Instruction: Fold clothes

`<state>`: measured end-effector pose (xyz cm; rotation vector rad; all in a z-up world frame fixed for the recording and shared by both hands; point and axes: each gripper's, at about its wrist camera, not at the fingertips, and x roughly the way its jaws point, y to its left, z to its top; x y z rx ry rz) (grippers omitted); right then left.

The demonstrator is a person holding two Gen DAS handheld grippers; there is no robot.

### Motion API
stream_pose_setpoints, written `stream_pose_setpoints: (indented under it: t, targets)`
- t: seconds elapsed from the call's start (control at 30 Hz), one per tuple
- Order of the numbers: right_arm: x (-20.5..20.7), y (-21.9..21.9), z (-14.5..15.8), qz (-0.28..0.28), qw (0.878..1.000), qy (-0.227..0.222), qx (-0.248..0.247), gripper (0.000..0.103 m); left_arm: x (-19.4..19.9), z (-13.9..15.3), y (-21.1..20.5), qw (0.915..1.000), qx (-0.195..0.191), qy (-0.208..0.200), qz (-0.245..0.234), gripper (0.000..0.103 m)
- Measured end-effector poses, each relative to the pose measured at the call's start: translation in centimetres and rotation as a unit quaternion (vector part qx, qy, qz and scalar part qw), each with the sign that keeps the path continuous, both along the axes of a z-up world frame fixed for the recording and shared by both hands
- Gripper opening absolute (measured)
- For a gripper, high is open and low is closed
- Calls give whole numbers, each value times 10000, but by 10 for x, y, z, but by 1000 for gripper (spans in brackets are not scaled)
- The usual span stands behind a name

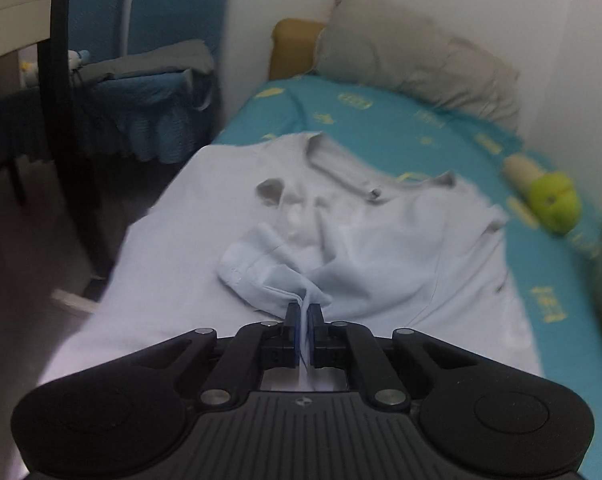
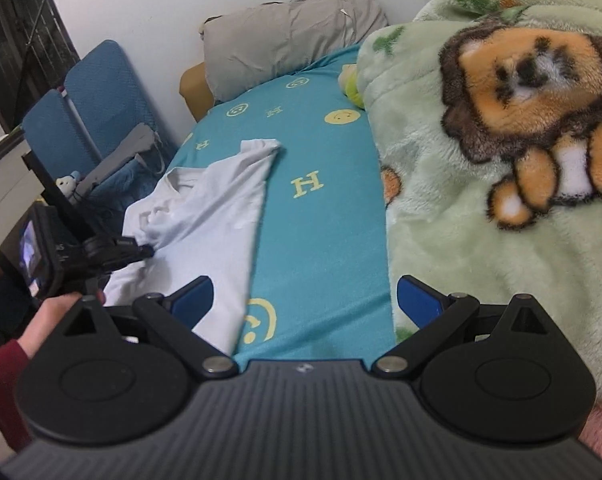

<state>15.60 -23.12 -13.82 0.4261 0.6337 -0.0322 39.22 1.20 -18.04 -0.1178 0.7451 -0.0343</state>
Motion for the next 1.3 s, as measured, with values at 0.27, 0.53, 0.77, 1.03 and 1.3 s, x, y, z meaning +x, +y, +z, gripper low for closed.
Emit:
stream_pose_setpoints:
  t: [0.27, 0.53, 0.77, 1.03, 1.3]
  targets:
    - [-10, -8, 11, -46, 9996, -247, 152, 100, -103, 40, -1, 9982, 355, 82, -471, 49]
    - [-42, -14, 48, 99, 9978, -653, -82, 100, -254, 49, -24, 9876, -259, 992, -1190, 47]
    - [-94, -33, 65, 271, 9970, -721, 66, 100, -343, 38, -67, 9616, -328, 1144, -2473, 47]
    - [-115, -58, 69, 27, 9947, -844, 583, 100, -376, 13, -117, 9323, 708, 1231, -3325, 55]
    - [-78, -70, 66, 559, 9731, -1011, 1994, 99, -371, 13, -109, 9361, 782, 1330, -3160, 14]
